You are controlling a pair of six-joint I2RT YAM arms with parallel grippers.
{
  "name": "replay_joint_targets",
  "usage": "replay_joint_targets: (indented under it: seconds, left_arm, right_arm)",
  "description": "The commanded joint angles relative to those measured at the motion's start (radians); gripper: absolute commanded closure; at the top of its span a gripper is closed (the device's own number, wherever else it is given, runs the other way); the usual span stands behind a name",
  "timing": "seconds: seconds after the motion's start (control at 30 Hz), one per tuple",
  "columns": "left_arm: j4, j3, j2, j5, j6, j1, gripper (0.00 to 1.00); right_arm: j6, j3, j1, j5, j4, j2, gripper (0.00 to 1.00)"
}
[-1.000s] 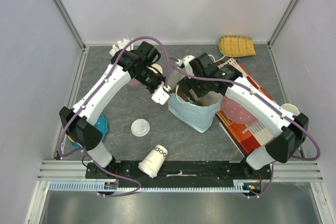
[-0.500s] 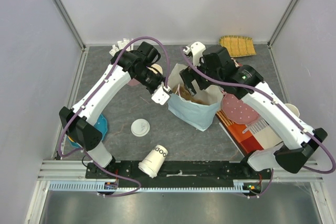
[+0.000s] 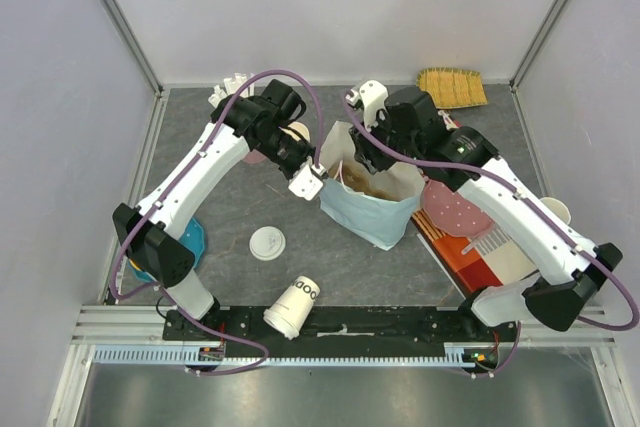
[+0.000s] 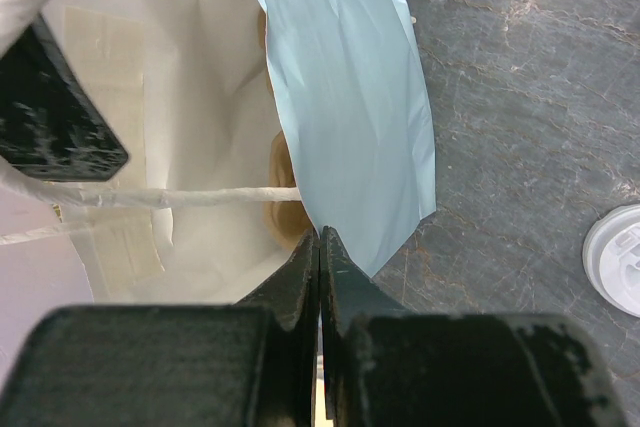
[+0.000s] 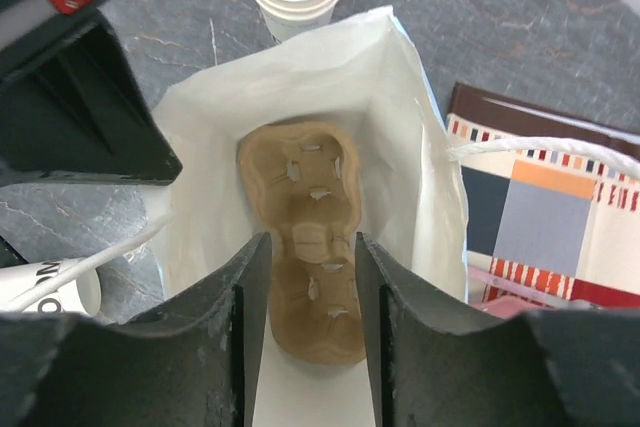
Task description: Pack the takeout coffee
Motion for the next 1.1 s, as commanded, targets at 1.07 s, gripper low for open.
replay_joint_targets:
  seconds: [1.07]
  left_arm:
    - [-0.204,-0.007,-0.023,-0.023,0.044,-0.007,0.98]
  right_arm:
    - [0.008,-0.219,0.009,0.066,0.084,0.151,0.58]
